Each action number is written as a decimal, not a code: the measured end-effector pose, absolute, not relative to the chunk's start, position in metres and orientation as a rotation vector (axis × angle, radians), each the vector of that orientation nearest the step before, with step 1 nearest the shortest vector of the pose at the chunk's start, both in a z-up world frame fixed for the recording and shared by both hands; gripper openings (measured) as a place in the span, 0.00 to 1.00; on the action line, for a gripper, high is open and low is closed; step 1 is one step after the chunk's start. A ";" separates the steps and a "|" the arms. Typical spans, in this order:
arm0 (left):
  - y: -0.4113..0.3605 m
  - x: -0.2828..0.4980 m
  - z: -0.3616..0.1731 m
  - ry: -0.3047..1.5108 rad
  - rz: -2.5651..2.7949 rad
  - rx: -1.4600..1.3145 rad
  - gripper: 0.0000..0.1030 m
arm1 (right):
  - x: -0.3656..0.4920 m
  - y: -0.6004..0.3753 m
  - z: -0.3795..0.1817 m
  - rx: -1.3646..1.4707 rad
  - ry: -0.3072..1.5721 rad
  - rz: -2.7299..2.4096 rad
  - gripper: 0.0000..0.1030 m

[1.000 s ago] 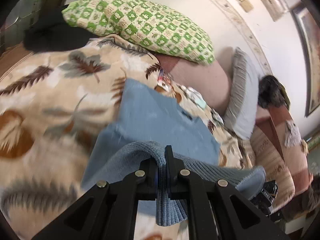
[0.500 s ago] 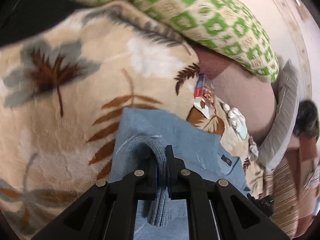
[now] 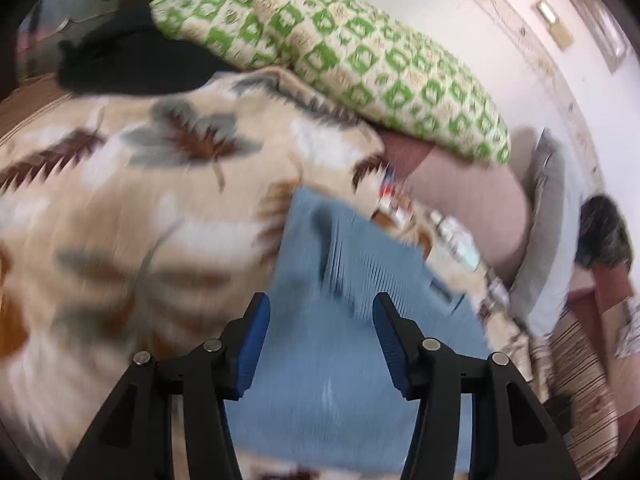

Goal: Fold small clothes

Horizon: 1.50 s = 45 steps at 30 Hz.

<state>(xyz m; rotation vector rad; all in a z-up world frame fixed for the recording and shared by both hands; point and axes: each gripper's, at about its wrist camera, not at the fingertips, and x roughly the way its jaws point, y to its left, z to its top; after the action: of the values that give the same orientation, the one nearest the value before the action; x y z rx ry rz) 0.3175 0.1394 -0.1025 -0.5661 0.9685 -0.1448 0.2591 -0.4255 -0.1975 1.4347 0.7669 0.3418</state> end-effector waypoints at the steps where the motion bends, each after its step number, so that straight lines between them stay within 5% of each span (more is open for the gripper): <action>1: 0.134 0.306 -0.110 0.970 -0.144 -0.577 0.53 | 0.267 -0.411 -0.191 1.384 0.794 0.359 0.77; 15: 0.097 0.307 -0.159 1.081 -0.168 -0.301 0.52 | 0.359 -0.328 -0.190 1.083 1.020 0.377 0.77; 22: 0.112 0.310 -0.162 1.086 -0.210 -0.405 0.52 | 0.423 -0.400 -0.154 1.195 0.673 -0.043 0.76; 35: 0.099 0.294 -0.144 1.031 -0.141 -0.356 0.53 | 0.202 -0.352 -0.170 0.781 0.837 0.066 0.76; 45: 0.035 0.271 -0.117 0.987 -0.202 -0.219 0.53 | 0.136 -0.336 -0.161 0.780 0.842 0.091 0.76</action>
<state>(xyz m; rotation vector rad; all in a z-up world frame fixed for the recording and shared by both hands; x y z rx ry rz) 0.2715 0.0349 -0.1170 -0.2187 0.9872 -0.2024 0.1364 -0.3359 -0.1613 0.7797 0.8416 0.0915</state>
